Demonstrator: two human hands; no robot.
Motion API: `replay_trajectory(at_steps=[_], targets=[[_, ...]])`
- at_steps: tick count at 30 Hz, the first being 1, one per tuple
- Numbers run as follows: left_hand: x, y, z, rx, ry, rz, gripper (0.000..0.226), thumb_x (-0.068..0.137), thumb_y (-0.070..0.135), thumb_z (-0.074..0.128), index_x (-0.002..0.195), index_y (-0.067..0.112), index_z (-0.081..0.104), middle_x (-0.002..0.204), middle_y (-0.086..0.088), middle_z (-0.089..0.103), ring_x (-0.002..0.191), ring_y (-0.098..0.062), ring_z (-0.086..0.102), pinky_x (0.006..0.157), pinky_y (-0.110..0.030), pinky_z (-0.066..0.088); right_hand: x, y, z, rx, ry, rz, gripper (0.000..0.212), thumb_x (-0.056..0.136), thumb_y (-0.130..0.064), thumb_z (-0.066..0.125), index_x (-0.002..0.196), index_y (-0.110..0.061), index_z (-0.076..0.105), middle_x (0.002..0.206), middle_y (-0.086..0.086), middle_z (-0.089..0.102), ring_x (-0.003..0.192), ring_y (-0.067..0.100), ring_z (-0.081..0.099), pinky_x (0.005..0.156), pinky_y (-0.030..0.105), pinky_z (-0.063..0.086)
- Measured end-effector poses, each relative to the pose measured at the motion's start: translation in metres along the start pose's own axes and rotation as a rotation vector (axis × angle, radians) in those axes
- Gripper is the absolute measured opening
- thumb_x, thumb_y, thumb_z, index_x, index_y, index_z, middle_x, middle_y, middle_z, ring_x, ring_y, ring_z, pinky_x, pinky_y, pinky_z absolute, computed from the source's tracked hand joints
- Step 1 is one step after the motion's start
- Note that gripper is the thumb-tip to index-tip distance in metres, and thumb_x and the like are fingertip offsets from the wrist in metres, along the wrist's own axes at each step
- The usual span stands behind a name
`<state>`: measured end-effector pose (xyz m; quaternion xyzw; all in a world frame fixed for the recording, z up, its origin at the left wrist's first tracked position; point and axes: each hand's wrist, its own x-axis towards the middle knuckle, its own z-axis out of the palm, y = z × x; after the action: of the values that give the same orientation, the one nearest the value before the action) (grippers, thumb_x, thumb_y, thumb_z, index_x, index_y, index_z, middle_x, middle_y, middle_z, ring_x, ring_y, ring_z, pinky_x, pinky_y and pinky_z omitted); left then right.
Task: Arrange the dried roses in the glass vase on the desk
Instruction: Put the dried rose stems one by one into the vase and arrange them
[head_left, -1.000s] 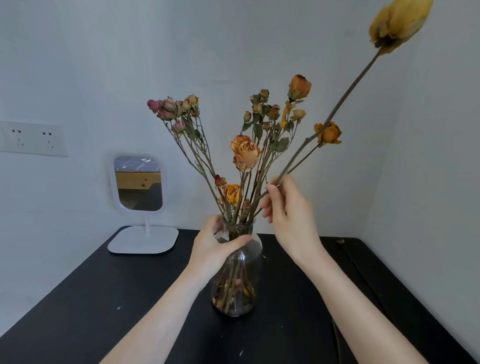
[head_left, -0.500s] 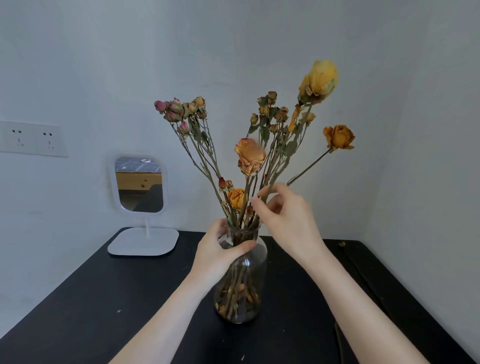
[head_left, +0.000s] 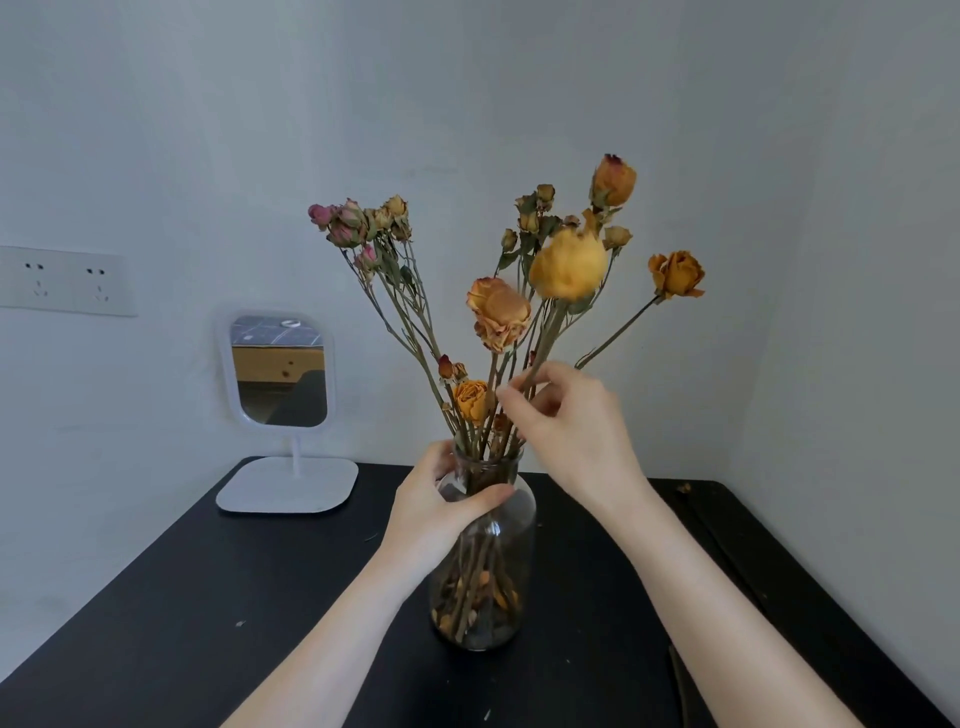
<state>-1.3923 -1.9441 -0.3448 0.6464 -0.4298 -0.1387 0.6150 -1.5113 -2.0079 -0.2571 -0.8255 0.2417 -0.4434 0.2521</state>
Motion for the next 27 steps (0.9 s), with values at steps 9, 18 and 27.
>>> replay_trajectory(at_steps=[9,18,27], targets=[[-0.001,-0.001,-0.001,0.001,-0.006,0.01,0.056,0.068,0.036,0.078,0.117,0.032,0.05,0.11,0.019,0.058,0.103,0.002,0.054,0.074,-0.011,0.038,0.0,-0.004,-0.002,0.011,0.001,0.0,0.019,0.089,-0.032,0.059,0.084,-0.016,0.068,0.061,-0.012,0.059,0.051,0.001,0.054,0.052,0.011,0.041],[-0.003,0.002,-0.002,-0.011,-0.027,0.009,0.056,0.07,0.034,0.078,0.119,0.029,0.051,0.112,0.017,0.059,0.105,-0.001,0.055,0.075,-0.011,0.04,-0.003,-0.004,0.001,0.064,0.024,0.039,0.017,0.087,-0.03,0.061,0.084,-0.014,0.065,0.066,-0.008,0.064,0.05,0.003,0.055,0.057,0.018,0.047],[-0.002,-0.002,-0.002,-0.004,-0.047,0.006,0.057,0.07,0.037,0.077,0.12,0.03,0.052,0.114,0.015,0.062,0.108,-0.004,0.058,0.091,-0.023,0.046,-0.009,-0.003,0.01,0.028,0.026,0.038,0.012,0.084,-0.032,0.065,0.085,-0.02,0.064,0.058,-0.013,0.059,0.057,0.001,0.06,0.059,0.017,0.05]])
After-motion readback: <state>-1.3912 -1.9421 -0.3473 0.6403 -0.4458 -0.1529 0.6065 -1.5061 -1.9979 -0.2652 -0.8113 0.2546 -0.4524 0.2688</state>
